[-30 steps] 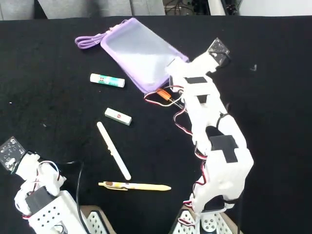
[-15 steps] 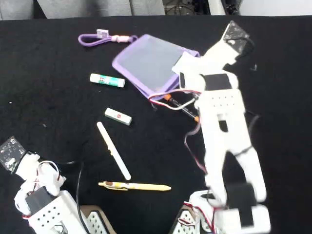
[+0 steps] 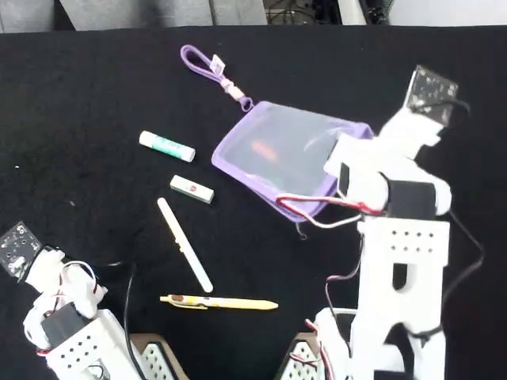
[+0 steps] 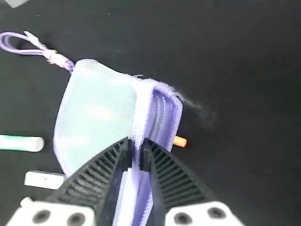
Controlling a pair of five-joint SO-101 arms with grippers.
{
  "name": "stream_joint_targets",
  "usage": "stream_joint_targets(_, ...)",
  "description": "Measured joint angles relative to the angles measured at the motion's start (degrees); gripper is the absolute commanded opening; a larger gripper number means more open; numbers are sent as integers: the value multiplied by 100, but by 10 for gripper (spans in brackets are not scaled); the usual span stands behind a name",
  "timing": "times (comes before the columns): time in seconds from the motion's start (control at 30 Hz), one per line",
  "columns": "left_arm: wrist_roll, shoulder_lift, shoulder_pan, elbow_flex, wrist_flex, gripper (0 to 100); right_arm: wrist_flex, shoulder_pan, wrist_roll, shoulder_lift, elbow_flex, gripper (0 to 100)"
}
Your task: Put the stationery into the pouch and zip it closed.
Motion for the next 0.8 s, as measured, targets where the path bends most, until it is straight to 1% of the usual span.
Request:
stream_joint_targets(0.1,0,0,9,0,0,53,-316,79,273,-360,519,11)
stream_joint_targets(0.17,0,0,53,0,0,52,-352,141,571,-659,677,11)
stream_joint_targets(0.3,0,0,879,0,0,52,-352,589,1213,-1477,703,11)
stream_joint_targets(0.37,0,0,1301,0,0,52,-325,835,1415,-1960,782,11)
stream_joint_targets(0.5,0,0,2066,0,0,52,-325,949,1618,-2629,1090,11)
stream_joint_targets(0.6,0,0,2585,0,0,52,-325,949,1653,-2787,1125,11)
stream_joint_targets(0.67,-9,0,2716,0,0,54,-325,949,1653,-2804,1125,11)
stream_joint_targets(0.8,-9,0,2637,0,-158,55,-325,949,1890,-2804,1125,11)
